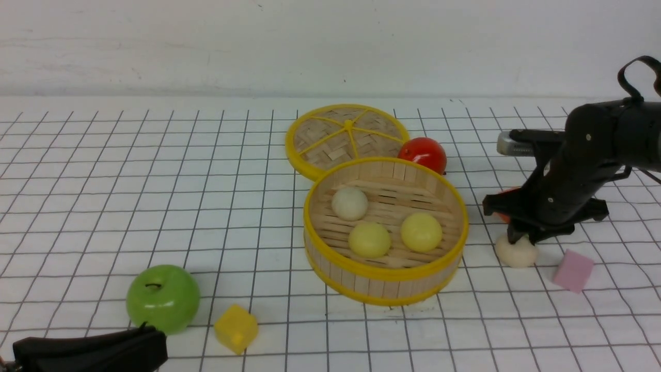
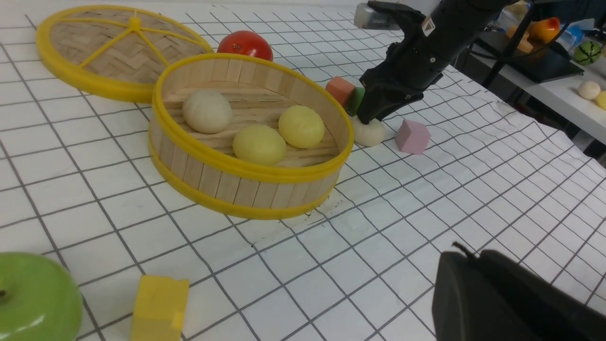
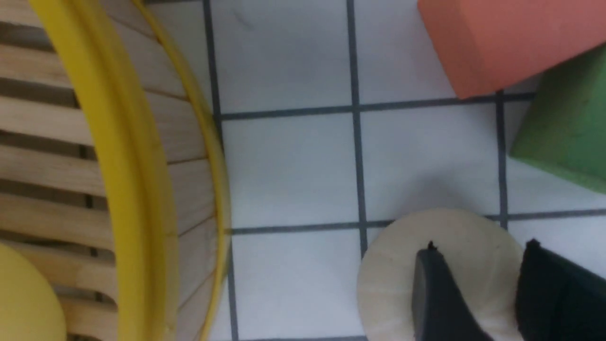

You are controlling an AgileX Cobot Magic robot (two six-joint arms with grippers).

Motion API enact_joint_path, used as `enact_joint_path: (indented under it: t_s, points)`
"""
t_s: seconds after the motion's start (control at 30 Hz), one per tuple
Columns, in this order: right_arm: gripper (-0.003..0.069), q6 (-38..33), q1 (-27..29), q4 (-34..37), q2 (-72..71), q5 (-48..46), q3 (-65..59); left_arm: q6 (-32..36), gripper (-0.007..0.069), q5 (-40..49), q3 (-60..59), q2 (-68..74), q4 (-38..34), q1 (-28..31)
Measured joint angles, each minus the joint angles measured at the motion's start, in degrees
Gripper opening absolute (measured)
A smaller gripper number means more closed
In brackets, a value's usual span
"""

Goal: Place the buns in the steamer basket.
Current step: Use the right arm to grab a steamed stuffed bun, then use the right arm to put the steamed stuffed bun into the steamer

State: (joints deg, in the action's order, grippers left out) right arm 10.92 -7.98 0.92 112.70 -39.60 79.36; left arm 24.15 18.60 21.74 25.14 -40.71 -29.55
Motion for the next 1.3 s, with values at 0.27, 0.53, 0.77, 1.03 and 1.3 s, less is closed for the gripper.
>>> enact_joint_path:
  t_s: [0.27, 0.53, 0.77, 1.03, 1.3]
  points:
    - [0.0048, -4.8, 0.0, 0.0, -0.8, -2.7, 0.2, 0.0, 0.0035, 0.0, 0.0, 0.0, 0.0, 0.0]
    - [0.0001, -8.7, -0.6, 4.9, -9.1, -5.6, 1.5, 0.0, 0.0039, 0.0, 0.0, 0.0, 0.1, 0.0]
    - [0.0006, -18.8, -6.7, 19.5, -10.2, -4.6, 9.1, 0.0, 0.0039, 0.0, 0.0, 0.0, 0.1, 0.0]
    - [0.002, -21.0, -10.2, 24.1, 2.3, 1.0, 17.2, 0.0, 0.0051, 0.0, 0.0, 0.0, 0.1, 0.0]
    - [0.021, -21.0, -10.3, 23.8, 12.1, 2.9, 21.3, 0.0, 0.0057, 0.0, 0.0, 0.0, 0.1, 0.0]
